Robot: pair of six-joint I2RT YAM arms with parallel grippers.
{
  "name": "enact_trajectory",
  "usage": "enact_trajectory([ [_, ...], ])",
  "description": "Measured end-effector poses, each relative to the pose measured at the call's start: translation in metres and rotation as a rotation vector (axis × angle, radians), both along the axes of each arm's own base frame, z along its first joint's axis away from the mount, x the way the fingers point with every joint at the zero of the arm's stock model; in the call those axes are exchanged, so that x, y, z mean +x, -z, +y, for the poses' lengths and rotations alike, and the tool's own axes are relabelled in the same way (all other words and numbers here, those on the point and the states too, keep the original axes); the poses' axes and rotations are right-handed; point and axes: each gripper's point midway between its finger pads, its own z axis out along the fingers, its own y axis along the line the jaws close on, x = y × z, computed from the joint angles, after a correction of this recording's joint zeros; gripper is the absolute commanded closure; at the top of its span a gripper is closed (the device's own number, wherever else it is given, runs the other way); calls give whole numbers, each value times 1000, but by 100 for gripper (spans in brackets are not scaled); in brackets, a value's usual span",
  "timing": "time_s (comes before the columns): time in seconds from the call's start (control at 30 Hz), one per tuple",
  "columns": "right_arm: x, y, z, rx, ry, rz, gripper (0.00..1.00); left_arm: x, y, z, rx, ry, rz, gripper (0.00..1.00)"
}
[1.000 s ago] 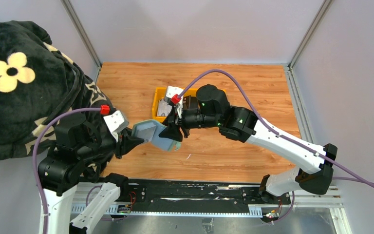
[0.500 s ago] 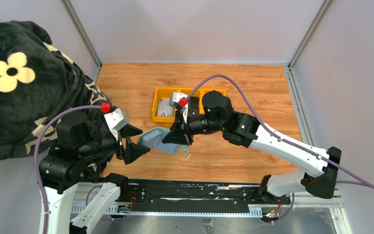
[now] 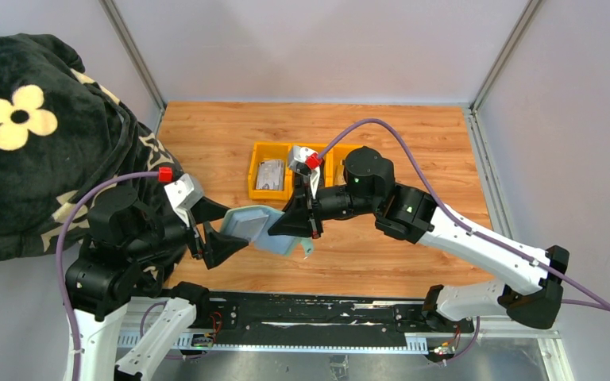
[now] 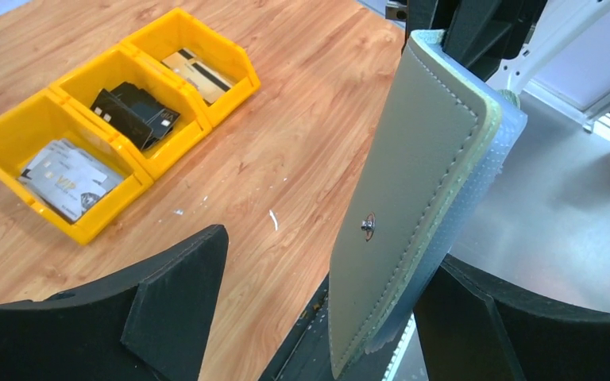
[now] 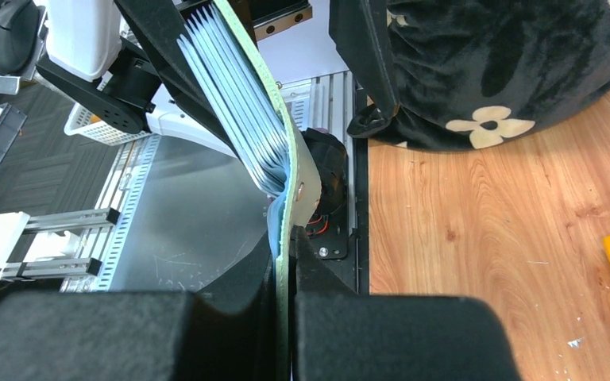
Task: Take the credit cards out of the card holder
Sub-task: Open the card holder.
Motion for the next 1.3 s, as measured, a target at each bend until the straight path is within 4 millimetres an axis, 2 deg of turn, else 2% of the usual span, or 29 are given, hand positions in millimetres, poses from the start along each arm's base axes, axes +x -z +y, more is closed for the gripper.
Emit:
enact_trajectory([
  [0.13,-3,-4,-2,9,-10,1,100,-2,-6,-5,-36,19,21,13],
  [0.27,-6,-4,-4,9,-26,1,100,-4,-13,-10,-71,44,28,23],
  [0.47,-13,1,-7,-12,-65,5,100,-16,-22,-19,-124,132,59,31],
  [0.7,-28,-2,-12,-3,-149,13,100,-29,-27,-28,-170,238,139,48],
  [0.87,-34,-14,-16,39,-172,15,100,-31,-30,-29,-181,241,137,61],
  [1.17,-36,-27,-19,97,-193,16,100,-46,-34,-34,-242,315,197,50],
  [1.3,-37,-29,-19,107,-198,14,100,-48,-41,-36,-278,341,227,53],
])
